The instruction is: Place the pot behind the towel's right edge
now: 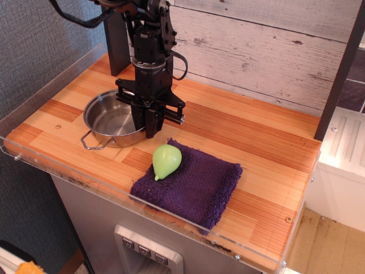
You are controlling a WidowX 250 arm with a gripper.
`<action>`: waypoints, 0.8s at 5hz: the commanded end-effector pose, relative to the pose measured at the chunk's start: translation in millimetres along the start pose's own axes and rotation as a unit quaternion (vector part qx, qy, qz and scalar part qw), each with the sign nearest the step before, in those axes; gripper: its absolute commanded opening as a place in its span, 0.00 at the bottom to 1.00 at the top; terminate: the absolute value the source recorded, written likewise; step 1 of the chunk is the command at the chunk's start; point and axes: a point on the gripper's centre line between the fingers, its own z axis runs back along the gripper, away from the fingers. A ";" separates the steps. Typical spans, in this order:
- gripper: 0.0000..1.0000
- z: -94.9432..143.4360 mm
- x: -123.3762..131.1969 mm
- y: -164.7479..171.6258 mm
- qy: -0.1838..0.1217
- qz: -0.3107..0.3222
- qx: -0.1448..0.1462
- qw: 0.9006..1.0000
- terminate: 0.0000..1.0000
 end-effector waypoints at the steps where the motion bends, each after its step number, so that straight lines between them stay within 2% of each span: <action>1: 0.00 26.9 -8.5 3.0 -0.032 0.011 -0.003 0.999 0.00; 2: 0.00 58.6 -19.5 0.2 -0.033 0.028 -0.033 0.999 0.00; 3: 0.00 89.8 -24.2 -13.9 -0.037 0.032 -0.033 0.998 0.00; 4: 0.00 101.2 -14.2 -39.8 -0.043 -0.006 -0.046 0.998 0.00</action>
